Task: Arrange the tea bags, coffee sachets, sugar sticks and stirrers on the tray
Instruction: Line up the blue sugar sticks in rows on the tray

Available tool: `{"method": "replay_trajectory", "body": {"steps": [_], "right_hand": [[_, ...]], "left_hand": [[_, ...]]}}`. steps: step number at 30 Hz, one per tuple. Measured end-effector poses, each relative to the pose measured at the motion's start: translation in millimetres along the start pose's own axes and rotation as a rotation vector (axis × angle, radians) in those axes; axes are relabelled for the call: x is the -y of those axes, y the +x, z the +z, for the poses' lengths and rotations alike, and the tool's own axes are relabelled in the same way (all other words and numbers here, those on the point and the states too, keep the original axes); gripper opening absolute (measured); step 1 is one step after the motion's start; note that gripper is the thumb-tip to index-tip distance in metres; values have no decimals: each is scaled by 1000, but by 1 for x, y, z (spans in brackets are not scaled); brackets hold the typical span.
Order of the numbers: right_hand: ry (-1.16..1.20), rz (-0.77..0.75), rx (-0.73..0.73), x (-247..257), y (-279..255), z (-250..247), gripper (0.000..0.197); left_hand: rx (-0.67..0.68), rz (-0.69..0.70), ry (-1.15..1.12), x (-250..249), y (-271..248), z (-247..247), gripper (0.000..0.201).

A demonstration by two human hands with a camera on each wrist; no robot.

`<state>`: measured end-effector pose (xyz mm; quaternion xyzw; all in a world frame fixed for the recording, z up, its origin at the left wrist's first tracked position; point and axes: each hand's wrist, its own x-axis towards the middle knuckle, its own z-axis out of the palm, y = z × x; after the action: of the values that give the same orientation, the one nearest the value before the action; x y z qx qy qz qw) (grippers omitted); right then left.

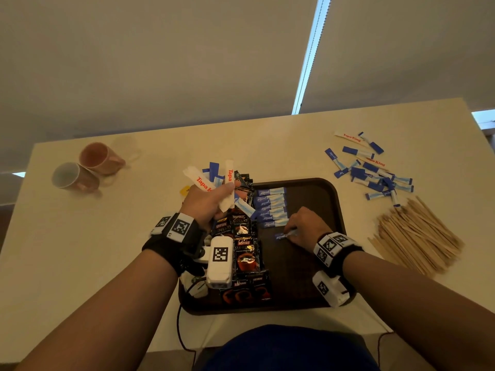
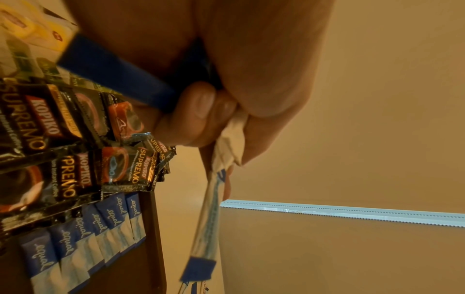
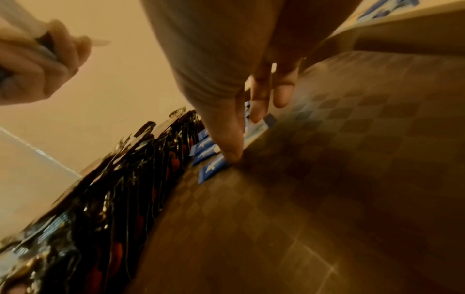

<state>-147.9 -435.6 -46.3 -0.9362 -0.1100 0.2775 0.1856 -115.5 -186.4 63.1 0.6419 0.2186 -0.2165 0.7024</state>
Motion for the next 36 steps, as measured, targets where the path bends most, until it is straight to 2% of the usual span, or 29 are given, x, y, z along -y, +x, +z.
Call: {"method": "replay_trajectory", "body": {"steps": [9,19,21,23,25,27,29,31,36], "right_hand": [[-100,-129,65,19,17,1,18],[-67,-109,32,29,28,-8,17],[14,-104,-21,32,23,-19,16],[177,-71,-147,41,19,-37,20],[442,-15,-215,58,15,-61,37],[811,10,-132,78,10,-83,46],[1021,-9,-2,94,3,-96,39],[1053,-56,69,102,-2,-98,25],[975,-47,31,83,-3,-88,16]], "left_hand": [[10,5,13,2,2,-1,16],[12,-11,0,3,3,-2,17],[19,-15,-9,3,3,-3,18],[32,-8,-14,3,3,-2,19],[43,9,-27,2,2,1,20],[27,36,-41,2,3,3,18],[-12,57,-14,2,4,5,16],[-20,68,-10,0,5,7,18],[-41,42,-84,-4,6,4,17]]}}
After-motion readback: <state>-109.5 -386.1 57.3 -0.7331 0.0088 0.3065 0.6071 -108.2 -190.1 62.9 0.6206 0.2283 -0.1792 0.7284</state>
